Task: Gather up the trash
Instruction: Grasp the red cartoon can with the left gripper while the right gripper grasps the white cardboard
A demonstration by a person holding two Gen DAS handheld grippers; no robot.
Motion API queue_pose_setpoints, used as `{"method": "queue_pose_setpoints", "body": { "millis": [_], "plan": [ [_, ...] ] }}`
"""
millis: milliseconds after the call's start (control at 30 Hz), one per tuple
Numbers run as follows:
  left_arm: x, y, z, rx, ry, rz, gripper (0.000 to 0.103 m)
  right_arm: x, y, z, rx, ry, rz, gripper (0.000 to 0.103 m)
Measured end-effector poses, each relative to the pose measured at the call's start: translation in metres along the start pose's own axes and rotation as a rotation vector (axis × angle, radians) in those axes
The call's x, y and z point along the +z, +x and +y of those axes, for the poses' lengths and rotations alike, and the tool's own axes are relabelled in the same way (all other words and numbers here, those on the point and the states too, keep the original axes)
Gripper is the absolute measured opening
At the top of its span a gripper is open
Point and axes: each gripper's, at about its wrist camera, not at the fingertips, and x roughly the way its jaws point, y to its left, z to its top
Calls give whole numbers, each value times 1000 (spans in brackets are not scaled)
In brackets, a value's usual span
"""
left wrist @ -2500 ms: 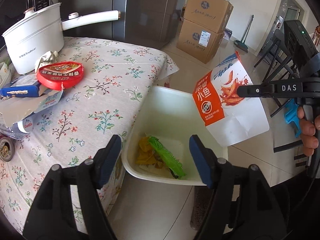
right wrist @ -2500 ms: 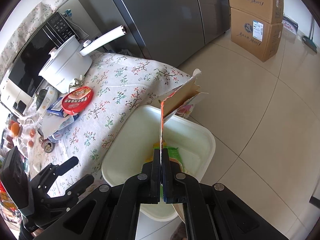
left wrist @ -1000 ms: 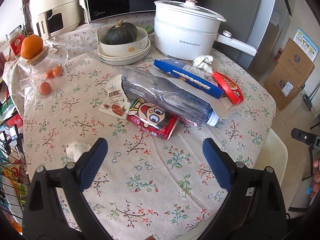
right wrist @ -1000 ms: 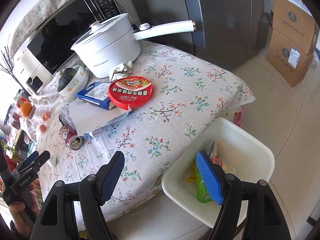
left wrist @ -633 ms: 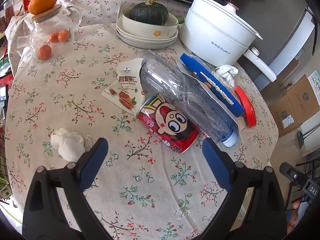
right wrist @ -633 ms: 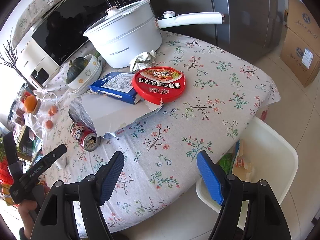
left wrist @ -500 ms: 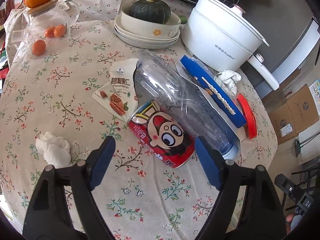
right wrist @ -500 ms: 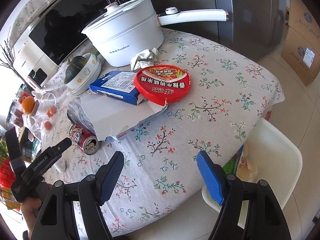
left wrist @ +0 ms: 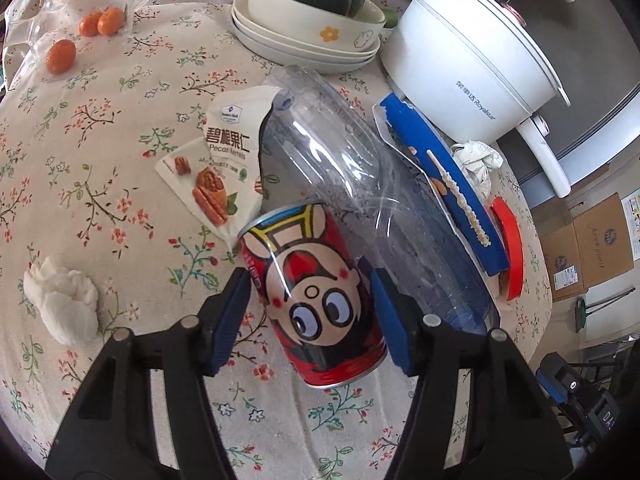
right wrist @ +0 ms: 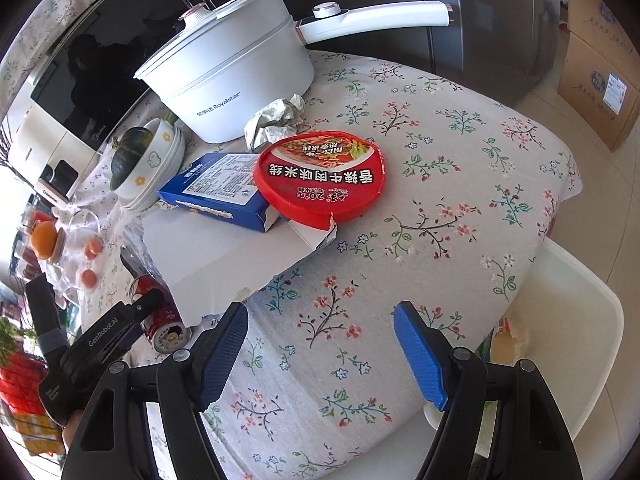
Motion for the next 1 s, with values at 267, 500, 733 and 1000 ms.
{"method": "queue_pose_setpoints", "body": {
  "millis": [267, 500, 733, 1000],
  "plan": [
    [-13, -14, 7, 27, 113, 79, 60, 0, 14, 5, 45, 36, 7, 77],
    [-18, -21, 21, 83, 181, 110, 61, -1, 37, 12, 109, 86, 25, 69],
    [-20, -21, 28, 54, 145, 117, 61, 0, 56, 20, 177, 108, 30, 45],
    [-27, -24, 30, -5, 109, 133, 57, 2, 45, 25, 210, 48, 12, 11]
  ]
}}
